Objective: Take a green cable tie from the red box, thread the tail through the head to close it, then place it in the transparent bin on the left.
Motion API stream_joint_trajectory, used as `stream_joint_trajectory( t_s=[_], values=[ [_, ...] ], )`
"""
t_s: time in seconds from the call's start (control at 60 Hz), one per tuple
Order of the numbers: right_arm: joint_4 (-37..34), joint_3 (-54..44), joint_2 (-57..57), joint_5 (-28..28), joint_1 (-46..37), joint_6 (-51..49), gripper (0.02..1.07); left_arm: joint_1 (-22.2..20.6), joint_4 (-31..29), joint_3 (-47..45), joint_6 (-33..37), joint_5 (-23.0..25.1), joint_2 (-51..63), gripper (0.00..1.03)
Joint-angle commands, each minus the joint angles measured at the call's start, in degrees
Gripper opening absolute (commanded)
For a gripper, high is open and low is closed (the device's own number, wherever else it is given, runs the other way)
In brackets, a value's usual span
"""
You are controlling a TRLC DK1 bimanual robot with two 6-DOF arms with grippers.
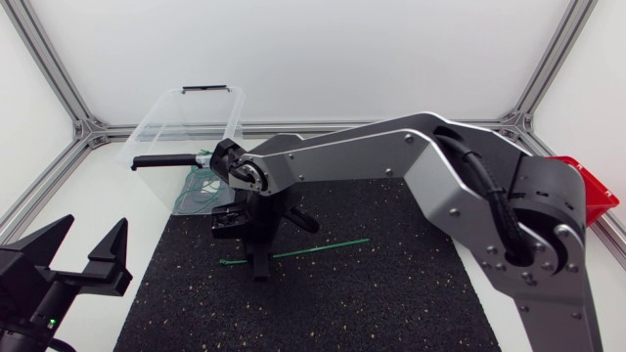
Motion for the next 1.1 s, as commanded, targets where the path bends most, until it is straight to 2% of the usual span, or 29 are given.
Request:
stream_joint_trajectory(
  t_s=[0.0,0.3,0.833,1.083],
  values=[
    [3.7,0.1,6.7,4.6,-3.5,-1.7,0.18,-0.1,-0.8,-2.2,0.9,-0.4,-0.4,0.99],
    [3.6,-0.7,6.6,4.6,-4.2,-1.8,0.17,-0.2,-0.8,-2.2,0.8,-0.4,-0.4,0.99],
    [4.3,-6.5,-2.9,1.8,-4.1,-0.7,0.17,0.2,-0.8,-2.3,0.9,-0.4,-0.5,0.99],
    [2.9,-8.7,-7.8,0.0,-4.4,0.3,0.17,2.7,-1.1,-2.2,1.0,-0.4,-0.5,0.99]
  ],
)
